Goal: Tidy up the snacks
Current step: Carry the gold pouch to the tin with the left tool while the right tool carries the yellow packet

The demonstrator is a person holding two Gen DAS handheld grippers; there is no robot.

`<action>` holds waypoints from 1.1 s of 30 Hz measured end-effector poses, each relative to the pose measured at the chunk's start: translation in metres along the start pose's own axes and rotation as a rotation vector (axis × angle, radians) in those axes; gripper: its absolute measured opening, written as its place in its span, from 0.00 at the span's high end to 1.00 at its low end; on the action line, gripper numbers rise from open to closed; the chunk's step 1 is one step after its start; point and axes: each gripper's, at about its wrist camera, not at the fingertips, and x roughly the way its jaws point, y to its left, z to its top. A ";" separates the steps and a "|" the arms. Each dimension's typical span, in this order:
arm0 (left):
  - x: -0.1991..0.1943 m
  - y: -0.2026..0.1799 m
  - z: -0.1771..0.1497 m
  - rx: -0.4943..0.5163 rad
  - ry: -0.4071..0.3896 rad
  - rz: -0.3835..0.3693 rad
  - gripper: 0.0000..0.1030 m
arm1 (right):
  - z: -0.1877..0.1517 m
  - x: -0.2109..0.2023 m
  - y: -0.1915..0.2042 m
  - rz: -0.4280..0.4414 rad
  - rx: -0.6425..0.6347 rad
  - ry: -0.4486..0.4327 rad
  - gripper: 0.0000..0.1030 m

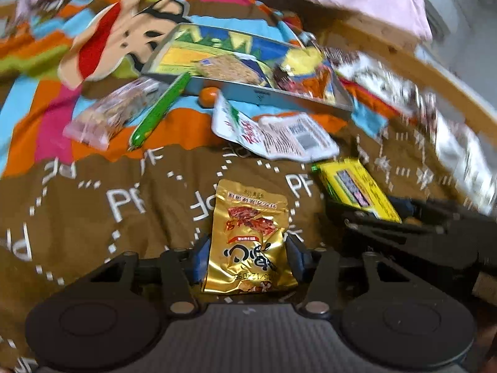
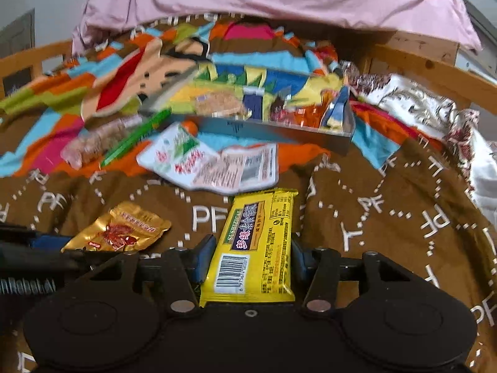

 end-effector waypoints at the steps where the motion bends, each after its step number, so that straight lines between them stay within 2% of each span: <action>1: -0.003 0.004 0.001 -0.029 -0.015 -0.012 0.48 | 0.001 -0.004 0.001 0.005 -0.001 -0.020 0.51; 5: -0.017 0.015 0.002 -0.098 -0.079 -0.029 0.49 | 0.002 -0.011 0.005 0.011 -0.033 -0.067 0.51; 11: -0.027 0.017 0.007 -0.119 -0.141 -0.021 0.49 | 0.003 -0.011 0.010 0.027 -0.061 -0.082 0.52; 18: -0.029 0.018 0.011 -0.125 -0.169 -0.017 0.49 | 0.003 -0.004 0.011 0.038 -0.050 -0.068 0.52; 33: -0.034 0.017 0.018 -0.129 -0.220 -0.024 0.49 | 0.005 -0.013 0.024 0.038 -0.140 -0.169 0.52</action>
